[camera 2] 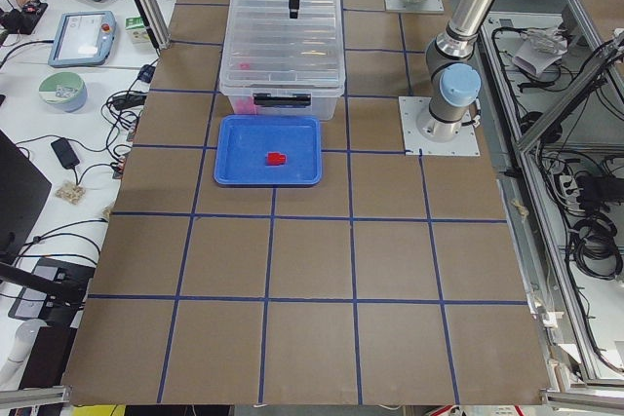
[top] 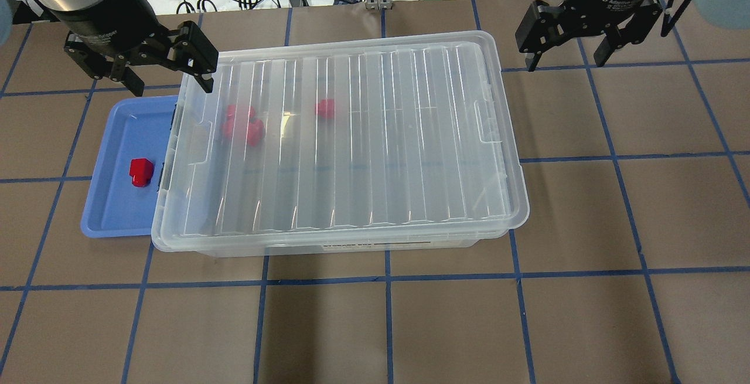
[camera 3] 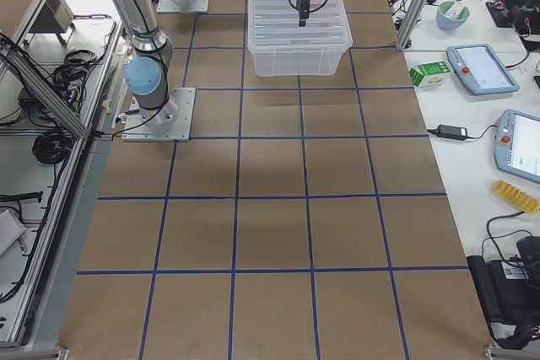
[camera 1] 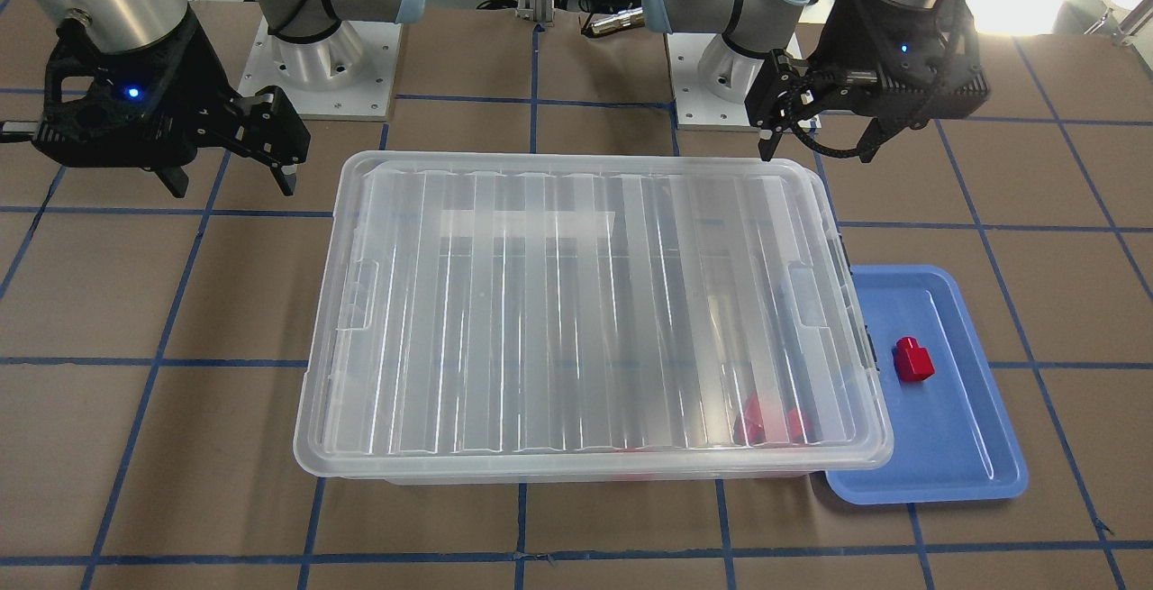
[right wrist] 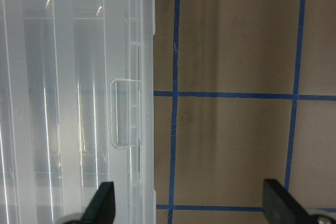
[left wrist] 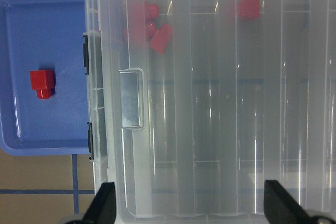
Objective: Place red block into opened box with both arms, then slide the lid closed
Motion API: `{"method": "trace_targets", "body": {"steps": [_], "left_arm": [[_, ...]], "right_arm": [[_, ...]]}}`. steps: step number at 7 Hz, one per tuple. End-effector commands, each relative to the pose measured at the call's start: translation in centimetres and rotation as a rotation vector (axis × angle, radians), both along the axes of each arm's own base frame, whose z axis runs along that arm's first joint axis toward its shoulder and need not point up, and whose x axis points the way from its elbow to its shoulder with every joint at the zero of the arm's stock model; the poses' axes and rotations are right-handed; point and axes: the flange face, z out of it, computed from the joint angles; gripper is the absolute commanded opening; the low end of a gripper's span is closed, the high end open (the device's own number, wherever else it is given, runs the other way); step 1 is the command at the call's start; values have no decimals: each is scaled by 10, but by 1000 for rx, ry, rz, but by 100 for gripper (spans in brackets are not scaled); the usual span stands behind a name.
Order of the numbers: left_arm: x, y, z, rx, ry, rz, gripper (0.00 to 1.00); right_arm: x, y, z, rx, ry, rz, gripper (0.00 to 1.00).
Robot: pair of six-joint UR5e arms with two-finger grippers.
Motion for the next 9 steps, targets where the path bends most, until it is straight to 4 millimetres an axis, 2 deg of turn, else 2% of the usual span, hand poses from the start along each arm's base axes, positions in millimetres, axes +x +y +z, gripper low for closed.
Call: {"method": "trace_targets", "body": {"steps": [1,4,6,7,8,9], "left_arm": [[0,-3,-2,4,-2,0,100],[0,-3,-3,5,0,0,100],[0,-1,-1,4,1,-2,100],[0,-1,-2,4,0,-3,100],[0,1,-2,5,0,-3,100],[0,0,-2,4,0,-3,100]], "right_arm": [[0,0,0,0,0,0,100],[-1,-2,-3,-3,-4,-4,100],[-3,-5,-19,22,7,-8,100],[-2,-14,-51,57,3,-17,100],[1,-30,-97,50,-7,-27,100],[2,-35,-124,39,-14,-29,100]]}}
